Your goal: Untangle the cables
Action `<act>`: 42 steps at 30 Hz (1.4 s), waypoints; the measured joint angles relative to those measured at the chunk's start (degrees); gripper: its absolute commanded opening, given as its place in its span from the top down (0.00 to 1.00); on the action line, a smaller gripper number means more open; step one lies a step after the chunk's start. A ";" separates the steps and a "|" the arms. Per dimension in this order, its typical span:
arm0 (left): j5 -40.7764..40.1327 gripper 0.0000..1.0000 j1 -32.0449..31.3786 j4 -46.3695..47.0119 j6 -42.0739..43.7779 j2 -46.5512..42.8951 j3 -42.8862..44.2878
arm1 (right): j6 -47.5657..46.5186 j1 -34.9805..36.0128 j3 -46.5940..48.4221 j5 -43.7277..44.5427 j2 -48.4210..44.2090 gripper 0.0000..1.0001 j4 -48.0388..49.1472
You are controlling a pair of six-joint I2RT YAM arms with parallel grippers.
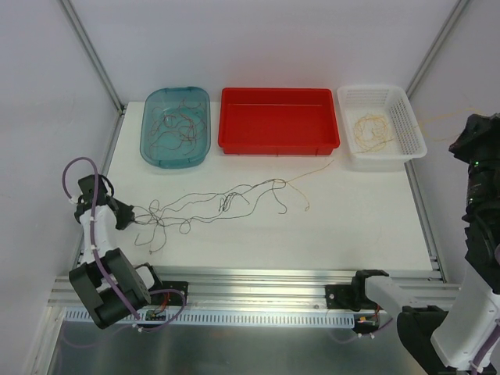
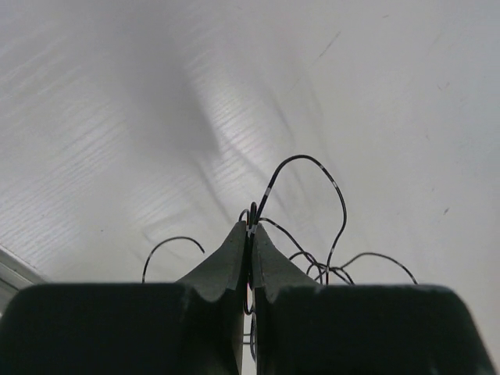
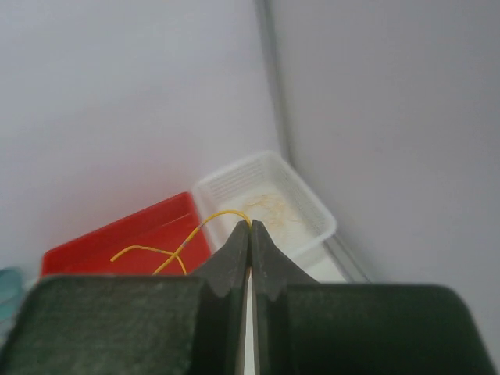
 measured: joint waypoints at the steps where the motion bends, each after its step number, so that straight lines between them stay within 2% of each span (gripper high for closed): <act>1: 0.98 1.00 -0.04 0.15 0.20 0.04 -0.09 | 0.28 -0.02 0.00 -3.04 -0.02 0.99 0.35; 4: 3.30 0.91 -2.21 0.85 1.22 -0.02 -0.37 | 3.19 -0.17 -8.55 -15.21 -2.38 0.99 4.04; 8: 6.32 0.68 -12.96 1.68 3.19 -0.42 -0.39 | 8.81 0.28 -32.87 -31.89 -5.64 0.99 9.55; 9: 7.21 0.56 -15.54 1.81 3.61 -0.85 -0.42 | 9.86 0.96 -38.77 -34.56 -5.51 0.99 10.08; 12: 8.96 0.36 -21.68 1.90 4.52 -3.91 -0.66 | 11.41 3.52 -52.89 -39.23 -3.26 0.93 9.20; 15: 10.36 0.22 -26.05 1.86 4.48 -8.13 -0.94 | 12.09 6.78 -62.25 -39.89 -2.73 0.66 6.67; 16: 11.04 0.12 -27.56 1.84 4.59 -9.68 -1.05 | 12.24 7.48 -64.67 -39.41 -3.28 0.54 5.97; 19: 13.62 0.03 -31.63 1.68 4.98 -13.79 -1.09 | 11.72 8.26 -68.98 -37.27 -5.46 0.41 3.08; 25: 18.01 0.02 -39.93 1.33 5.97 -18.43 -0.96 | 8.68 12.76 -68.57 -36.30 -9.42 0.39 2.10; 29: 17.51 0.02 -47.08 0.74 6.21 -16.26 1.49 | 8.24 17.27 -66.49 -38.73 -6.34 0.42 6.67; 33: 14.88 0.03 -53.86 0.44 6.32 -8.87 7.39 | 9.73 20.87 -65.51 -39.65 1.66 0.53 15.17; 42: 9.88 0.05 -60.87 4.90 7.15 13.44 21.44 | 14.62 21.64 -62.03 -45.66 24.96 0.55 36.26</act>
